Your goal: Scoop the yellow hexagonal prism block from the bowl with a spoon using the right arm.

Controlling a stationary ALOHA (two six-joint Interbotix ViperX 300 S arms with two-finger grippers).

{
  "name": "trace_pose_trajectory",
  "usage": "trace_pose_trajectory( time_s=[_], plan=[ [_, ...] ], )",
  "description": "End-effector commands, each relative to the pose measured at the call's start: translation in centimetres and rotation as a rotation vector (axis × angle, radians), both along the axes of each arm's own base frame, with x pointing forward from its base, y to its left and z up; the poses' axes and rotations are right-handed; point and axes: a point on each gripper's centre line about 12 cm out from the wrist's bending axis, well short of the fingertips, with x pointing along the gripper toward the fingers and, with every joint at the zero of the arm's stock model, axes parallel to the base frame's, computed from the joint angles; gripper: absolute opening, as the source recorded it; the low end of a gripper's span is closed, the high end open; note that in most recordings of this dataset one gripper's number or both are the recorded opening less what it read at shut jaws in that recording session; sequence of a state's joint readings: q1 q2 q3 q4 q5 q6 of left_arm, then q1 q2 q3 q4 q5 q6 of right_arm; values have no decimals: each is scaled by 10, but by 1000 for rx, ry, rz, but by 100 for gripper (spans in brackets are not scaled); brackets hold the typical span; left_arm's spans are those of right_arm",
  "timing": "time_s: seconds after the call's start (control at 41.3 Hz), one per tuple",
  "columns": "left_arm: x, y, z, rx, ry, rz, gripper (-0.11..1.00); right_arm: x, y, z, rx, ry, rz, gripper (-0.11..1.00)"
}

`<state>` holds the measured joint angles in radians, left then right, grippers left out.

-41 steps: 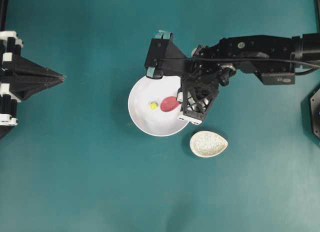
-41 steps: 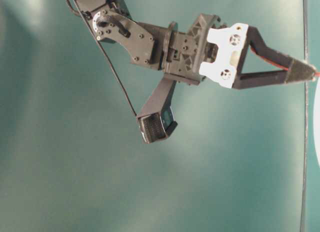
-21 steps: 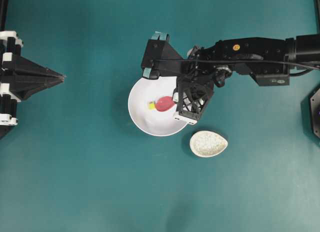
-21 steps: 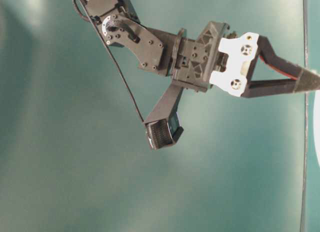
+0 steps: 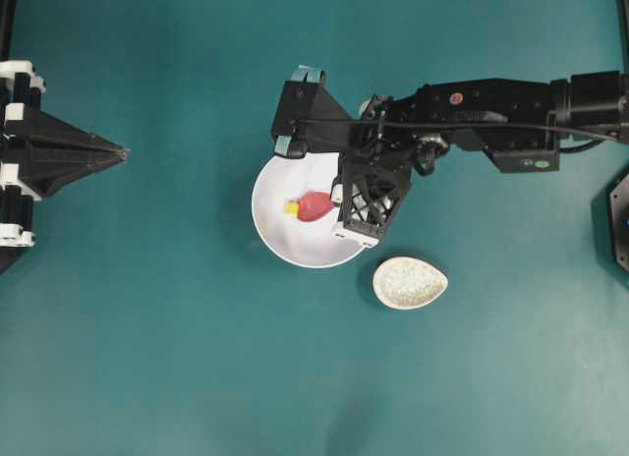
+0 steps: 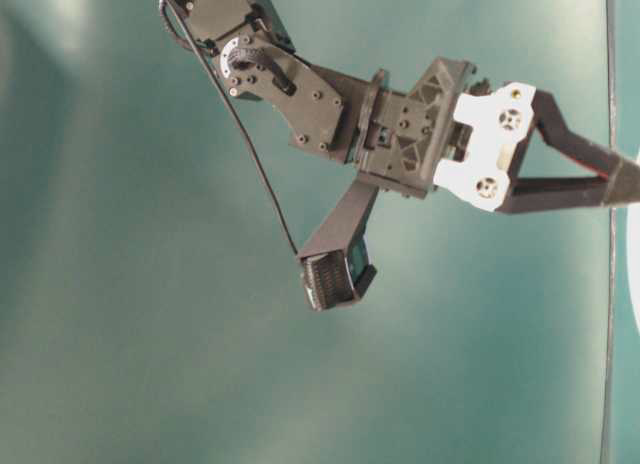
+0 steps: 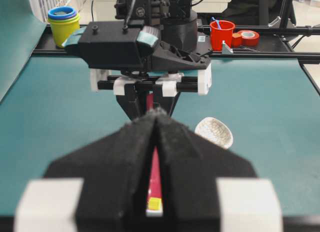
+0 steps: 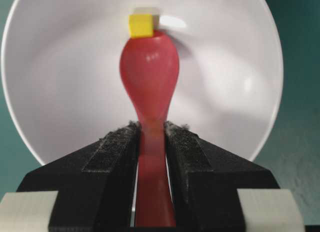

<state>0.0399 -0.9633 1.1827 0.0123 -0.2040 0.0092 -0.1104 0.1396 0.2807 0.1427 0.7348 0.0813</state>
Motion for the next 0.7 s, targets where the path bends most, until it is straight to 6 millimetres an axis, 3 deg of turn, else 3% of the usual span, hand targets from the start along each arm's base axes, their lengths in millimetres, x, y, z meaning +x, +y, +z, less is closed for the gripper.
trace_pose_trajectory(
  time_s=[0.0,0.678],
  plan=[
    [2,0,5,5,-12,1,1,7,0,17,-7,-67,-2,23],
    [2,0,6,5,-14,-1,1,14,1,24,-23,-179,-12,23]
  ],
)
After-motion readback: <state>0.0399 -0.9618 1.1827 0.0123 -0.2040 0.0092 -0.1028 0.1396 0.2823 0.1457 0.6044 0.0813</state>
